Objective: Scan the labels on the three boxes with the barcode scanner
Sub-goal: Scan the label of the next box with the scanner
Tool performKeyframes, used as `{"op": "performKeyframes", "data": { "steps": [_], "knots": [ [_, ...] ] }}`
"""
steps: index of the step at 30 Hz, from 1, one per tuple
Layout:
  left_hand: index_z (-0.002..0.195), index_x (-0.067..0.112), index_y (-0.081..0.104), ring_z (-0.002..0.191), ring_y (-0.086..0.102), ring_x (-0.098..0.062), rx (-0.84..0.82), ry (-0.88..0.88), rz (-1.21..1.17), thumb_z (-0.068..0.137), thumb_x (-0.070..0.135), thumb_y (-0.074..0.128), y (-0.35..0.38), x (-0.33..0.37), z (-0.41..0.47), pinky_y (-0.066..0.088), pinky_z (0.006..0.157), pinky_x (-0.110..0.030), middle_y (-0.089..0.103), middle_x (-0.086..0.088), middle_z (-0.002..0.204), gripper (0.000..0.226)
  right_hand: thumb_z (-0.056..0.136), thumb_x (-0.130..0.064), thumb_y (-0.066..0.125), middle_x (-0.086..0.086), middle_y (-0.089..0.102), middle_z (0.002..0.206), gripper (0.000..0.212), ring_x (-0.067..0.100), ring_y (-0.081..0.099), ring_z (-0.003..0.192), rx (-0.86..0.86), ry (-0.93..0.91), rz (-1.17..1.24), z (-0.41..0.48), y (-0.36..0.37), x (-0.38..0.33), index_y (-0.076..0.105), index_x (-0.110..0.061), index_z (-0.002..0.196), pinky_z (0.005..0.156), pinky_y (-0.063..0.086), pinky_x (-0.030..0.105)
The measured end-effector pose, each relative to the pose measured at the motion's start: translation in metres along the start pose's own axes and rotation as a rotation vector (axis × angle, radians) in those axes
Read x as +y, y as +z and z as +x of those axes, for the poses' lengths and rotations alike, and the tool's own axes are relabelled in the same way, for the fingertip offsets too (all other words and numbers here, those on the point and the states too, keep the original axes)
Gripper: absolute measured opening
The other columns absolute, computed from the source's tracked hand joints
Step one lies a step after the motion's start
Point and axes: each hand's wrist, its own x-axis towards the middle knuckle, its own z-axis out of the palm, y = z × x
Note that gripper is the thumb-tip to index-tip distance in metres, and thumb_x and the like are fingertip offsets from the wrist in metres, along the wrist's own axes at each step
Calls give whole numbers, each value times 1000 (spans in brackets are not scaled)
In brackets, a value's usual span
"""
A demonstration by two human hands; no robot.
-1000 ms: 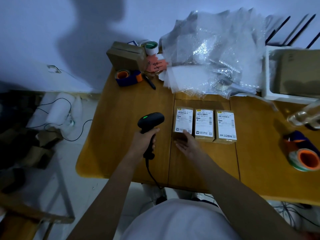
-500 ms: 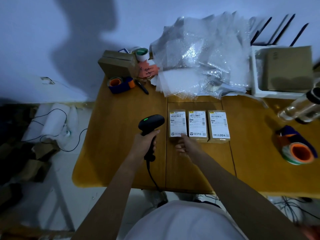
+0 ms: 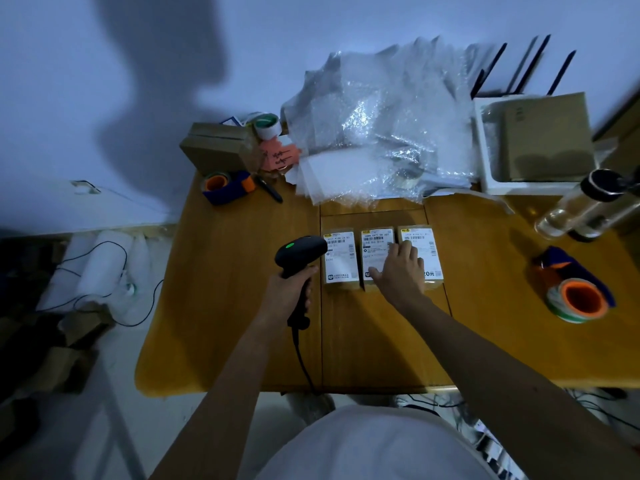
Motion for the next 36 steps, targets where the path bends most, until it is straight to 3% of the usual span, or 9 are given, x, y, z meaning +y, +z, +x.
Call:
{"op": "performKeyframes", "data": {
  "steps": [8,22,26,29,36],
  "knots": [
    [65,11,58,46,49,-17,4,-24,8,90,27,75,3,-3,1,46,51,-28,53,-3,55,34,86,-66,65,16,44,141,81,32,44,130,-46,16,-152,8,-1,-2,53,-4,136,109,39,43],
    [67,13,61,47,51,-15,15,-35,-25,90,29,75,-1,-3,-3,47,52,-28,54,-2,56,31,83,-75,60,22,43,149,103,35,46,135,-181,139,-174,17,0,-16,44,3,148,114,38,43],
    [68,13,61,48,51,-15,13,-40,-35,90,29,75,0,-5,-2,46,53,-28,55,-2,56,30,88,-76,52,20,57,139,92,32,58,124,-212,81,-287,18,-6,-18,53,-1,141,100,45,39],
    [67,13,60,47,50,-17,3,-41,-48,89,29,75,0,-6,-2,46,51,-29,54,-3,56,31,86,-73,60,13,61,132,85,27,61,119,-239,100,-244,20,-10,-22,53,-5,137,90,49,36],
    [64,14,60,46,49,-17,-10,-31,-81,90,28,74,-3,-11,-7,45,51,-29,53,-3,55,33,79,-69,71,14,61,133,99,30,64,119,-259,114,-180,26,-7,-31,42,-2,145,81,54,37]
  ]
}}
